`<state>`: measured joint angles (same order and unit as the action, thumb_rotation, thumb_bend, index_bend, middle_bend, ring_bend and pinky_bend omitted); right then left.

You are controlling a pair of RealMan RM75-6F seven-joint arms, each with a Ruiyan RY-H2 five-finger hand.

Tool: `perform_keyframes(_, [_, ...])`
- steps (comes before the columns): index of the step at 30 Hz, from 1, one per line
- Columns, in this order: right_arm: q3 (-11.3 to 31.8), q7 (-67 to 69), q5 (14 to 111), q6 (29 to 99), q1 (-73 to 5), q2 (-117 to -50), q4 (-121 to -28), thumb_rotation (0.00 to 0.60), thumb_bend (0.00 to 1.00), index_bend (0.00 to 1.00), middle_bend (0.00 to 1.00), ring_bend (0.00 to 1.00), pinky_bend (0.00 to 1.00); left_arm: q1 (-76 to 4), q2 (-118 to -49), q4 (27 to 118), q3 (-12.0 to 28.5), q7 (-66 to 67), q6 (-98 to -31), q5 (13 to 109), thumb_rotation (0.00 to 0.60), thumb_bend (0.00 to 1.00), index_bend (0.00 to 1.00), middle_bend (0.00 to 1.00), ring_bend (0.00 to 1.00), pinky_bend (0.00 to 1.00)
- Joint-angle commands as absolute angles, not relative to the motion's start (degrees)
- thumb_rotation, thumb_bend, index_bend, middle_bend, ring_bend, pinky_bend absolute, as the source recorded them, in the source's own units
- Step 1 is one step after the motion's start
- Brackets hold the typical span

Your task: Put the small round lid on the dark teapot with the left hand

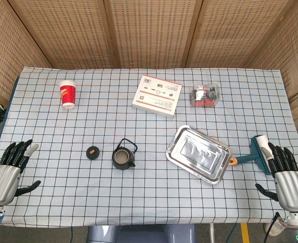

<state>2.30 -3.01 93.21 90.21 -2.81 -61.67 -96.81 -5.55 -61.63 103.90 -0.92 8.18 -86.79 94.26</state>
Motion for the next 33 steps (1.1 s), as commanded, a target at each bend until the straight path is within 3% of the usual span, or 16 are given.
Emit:
perform_keyframes(1, [2.3, -2.99, 93.19, 90.09, -2.86, -61.68, -96.81, 0.6, 0.01, 0.0, 0.0, 0.0, 0.0, -5.58, -61.57, 103.82, -0.85, 8.08, -86.78, 94.25, 0.6, 0.04, 0.0, 0.0, 0.0, 0.0])
perform_keyframes(10, [2.4, -2.5, 92.76, 89.97, -2.81, -61.42, -96.97, 0.6, 0.0, 0.0, 0.0, 0.0, 0.0, -7.31, -63.04, 102.78, -0.03, 8.41, -83.72, 92.76, 0.6, 0.04, 0.0, 0.0, 0.0, 0.01])
perform_keyframes(14, [2.8, -1.86, 92.11, 90.06, -2.79, -61.2, -97.02, 0.6, 0.01, 0.0, 0.0, 0.0, 0.0, -11.91, -65.86, 101.49, 2.14, 10.64, -76.09, 88.81, 0.6, 0.04, 0.01, 0.0, 0.04, 0.17])
perform_keyframes(17, [3.23, -1.48, 91.02, 89.56, -2.97, -61.17, -96.68, 0.6, 0.0, 0.0, 0.0, 0.0, 0.0, -17.09, -68.22, 100.57, 4.32, 14.46, -67.29, 83.38, 0.6, 0.05, 0.12, 0.06, 0.15, 0.28])
perform_keyframes(19, [3.51, -1.3, 90.15, 89.04, -3.12, -61.24, -96.4, 0.6, 0.01, 0.0, 0.0, 0.0, 0.0, -20.64, -70.26, 99.15, 5.79, 18.23, -62.14, 79.81, 0.6, 0.05, 0.22, 0.15, 0.24, 0.36])
perform_keyframes(21, [3.7, -1.36, 89.49, 88.55, -3.29, -61.34, -96.09, 0.6, 0.01, 0.0, 0.0, 0.0, 0.0, -23.76, -72.52, 97.14, 6.93, 21.55, -57.97, 76.42, 0.6, 0.06, 0.26, 0.18, 0.27, 0.39])
perform_keyframes(25, [3.99, -1.44, 88.29, 87.52, -3.63, -61.67, -95.48, 0.6, 0.0, 0.0, 0.0, 0.0, 0.0, -29.08, -76.62, 92.83, 8.22, 26.65, -51.61, 70.74, 0.6, 0.06, 0.27, 0.19, 0.28, 0.39])
perform_keyframes(33, [4.38, -1.19, 86.72, 86.15, -4.09, -62.1, -94.62, 0.6, 0.0, 0.0, 0.0, 0.0, 0.0, -34.23, -82.09, 86.7, 8.09, 33.23, -48.82, 66.19, 0.6, 0.06, 0.29, 0.21, 0.29, 0.39])
